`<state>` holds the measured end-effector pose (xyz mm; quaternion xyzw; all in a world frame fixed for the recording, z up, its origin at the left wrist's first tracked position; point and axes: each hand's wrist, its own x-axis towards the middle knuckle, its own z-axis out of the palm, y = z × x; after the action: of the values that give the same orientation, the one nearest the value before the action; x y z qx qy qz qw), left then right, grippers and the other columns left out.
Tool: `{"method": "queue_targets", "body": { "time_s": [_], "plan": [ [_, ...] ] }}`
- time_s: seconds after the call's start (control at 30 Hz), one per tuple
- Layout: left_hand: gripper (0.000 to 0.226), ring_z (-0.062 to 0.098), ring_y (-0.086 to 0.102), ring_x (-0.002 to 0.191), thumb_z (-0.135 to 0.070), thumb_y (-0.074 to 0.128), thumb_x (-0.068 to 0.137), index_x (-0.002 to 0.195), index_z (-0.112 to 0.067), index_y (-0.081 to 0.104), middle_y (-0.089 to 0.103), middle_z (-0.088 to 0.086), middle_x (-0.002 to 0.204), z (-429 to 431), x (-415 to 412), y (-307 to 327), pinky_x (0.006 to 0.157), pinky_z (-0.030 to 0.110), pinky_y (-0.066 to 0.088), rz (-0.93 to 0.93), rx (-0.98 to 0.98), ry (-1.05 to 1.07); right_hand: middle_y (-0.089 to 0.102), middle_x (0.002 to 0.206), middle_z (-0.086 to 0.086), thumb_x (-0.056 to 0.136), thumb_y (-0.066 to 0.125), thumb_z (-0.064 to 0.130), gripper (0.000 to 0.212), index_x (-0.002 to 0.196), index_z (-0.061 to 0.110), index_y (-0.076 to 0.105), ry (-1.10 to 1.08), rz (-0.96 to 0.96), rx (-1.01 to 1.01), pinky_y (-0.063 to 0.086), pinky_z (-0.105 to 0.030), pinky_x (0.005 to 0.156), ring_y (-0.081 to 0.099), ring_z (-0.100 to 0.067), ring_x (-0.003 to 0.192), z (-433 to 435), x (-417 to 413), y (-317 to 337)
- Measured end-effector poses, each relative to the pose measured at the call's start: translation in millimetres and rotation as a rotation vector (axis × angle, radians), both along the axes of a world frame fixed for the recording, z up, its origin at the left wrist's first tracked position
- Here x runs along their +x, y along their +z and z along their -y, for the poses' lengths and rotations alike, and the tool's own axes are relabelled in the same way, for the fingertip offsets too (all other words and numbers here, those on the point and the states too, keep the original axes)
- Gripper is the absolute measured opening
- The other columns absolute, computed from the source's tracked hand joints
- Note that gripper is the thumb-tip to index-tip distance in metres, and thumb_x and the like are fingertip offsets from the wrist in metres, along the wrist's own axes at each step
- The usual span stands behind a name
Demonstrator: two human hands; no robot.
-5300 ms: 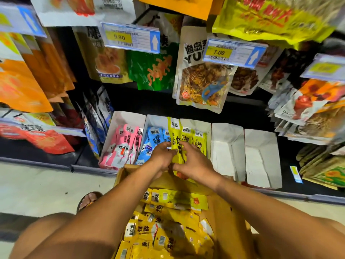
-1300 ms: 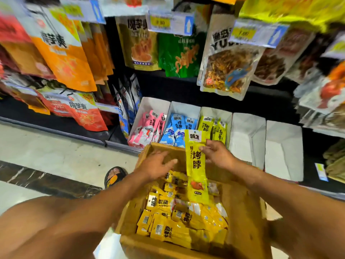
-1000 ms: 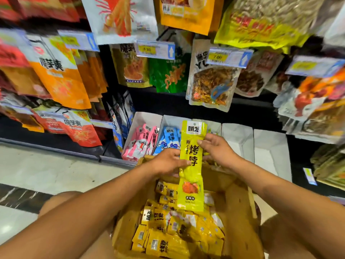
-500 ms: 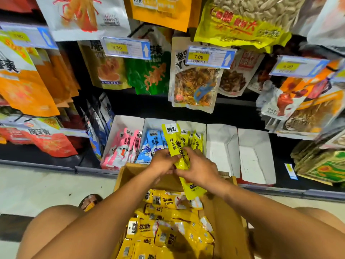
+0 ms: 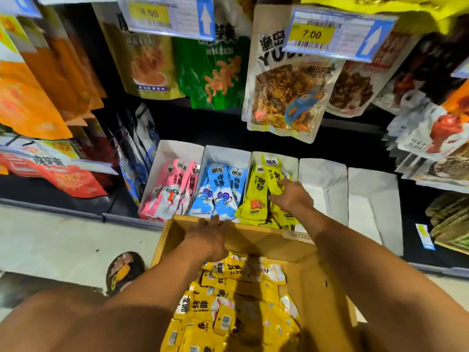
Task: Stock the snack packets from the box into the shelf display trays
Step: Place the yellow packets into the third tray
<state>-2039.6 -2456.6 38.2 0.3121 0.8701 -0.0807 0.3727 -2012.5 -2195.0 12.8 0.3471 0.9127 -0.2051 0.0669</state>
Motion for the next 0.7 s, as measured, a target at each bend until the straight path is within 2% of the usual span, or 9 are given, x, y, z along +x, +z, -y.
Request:
{"method": "queue_targets", "body": {
  "time_s": [0.1, 0.23, 0.33, 0.5, 0.7],
  "plan": [
    [0.089, 0.037, 0.001, 0.157, -0.046, 0.058, 0.097, 0.162, -0.042, -0.004, -0.009, -0.004, 0.172, -3, -2, -1, 0.122, 0.062, 0.022, 0.003, -0.031, 0.002, 0.051, 0.135, -0.011, 0.085, 0.068, 0.057, 0.065, 0.141, 0.027, 0.051, 0.006, -0.009, -0.033, 0.051, -0.041, 0.086, 0.059, -0.033, 0.116, -2, -8, -18],
    [0.09, 0.039, -0.001, 0.157, -0.047, 0.06, 0.097, 0.162, -0.041, -0.002, -0.011, -0.002, 0.172, -7, 1, -1, 0.123, 0.063, 0.019, 0.001, -0.051, 0.0, 0.058, 0.132, -0.009, 0.085, 0.066, 0.057, 0.063, 0.14, 0.028, 0.054, 0.082, -0.021, -0.089, 0.053, -0.04, 0.088, 0.062, -0.029, 0.114, -3, -1, -35],
    [0.089, 0.04, -0.003, 0.157, -0.045, 0.059, 0.097, 0.162, -0.041, -0.002, -0.013, -0.002, 0.172, -9, 2, 0, 0.123, 0.062, 0.018, 0.005, -0.056, 0.008, 0.053, 0.136, -0.008, 0.085, 0.065, 0.058, 0.061, 0.139, 0.03, 0.055, 0.078, -0.033, -0.102, 0.054, -0.041, 0.089, 0.062, -0.029, 0.113, -5, 8, -36],
    [0.087, 0.038, -0.002, 0.157, -0.042, 0.059, 0.098, 0.162, -0.04, 0.0, -0.012, -0.003, 0.172, -5, 4, 3, 0.123, 0.062, 0.018, -0.007, -0.038, -0.007, 0.051, 0.139, -0.008, 0.084, 0.071, 0.051, 0.058, 0.136, 0.028, 0.057, 0.057, -0.082, -0.122, 0.049, -0.041, 0.094, 0.049, -0.03, 0.128, -9, 23, -25],
    [0.083, 0.033, 0.004, 0.158, -0.047, 0.056, 0.098, 0.163, -0.038, 0.006, -0.005, -0.004, 0.173, 12, 15, 7, 0.124, 0.06, 0.018, -0.061, 0.013, -0.049, 0.055, 0.135, -0.006, 0.086, 0.062, 0.065, 0.062, 0.134, 0.026, 0.058, 0.11, -0.111, -0.112, 0.052, -0.044, 0.095, 0.054, -0.029, 0.123, 0, 57, -2]
  ]
}}
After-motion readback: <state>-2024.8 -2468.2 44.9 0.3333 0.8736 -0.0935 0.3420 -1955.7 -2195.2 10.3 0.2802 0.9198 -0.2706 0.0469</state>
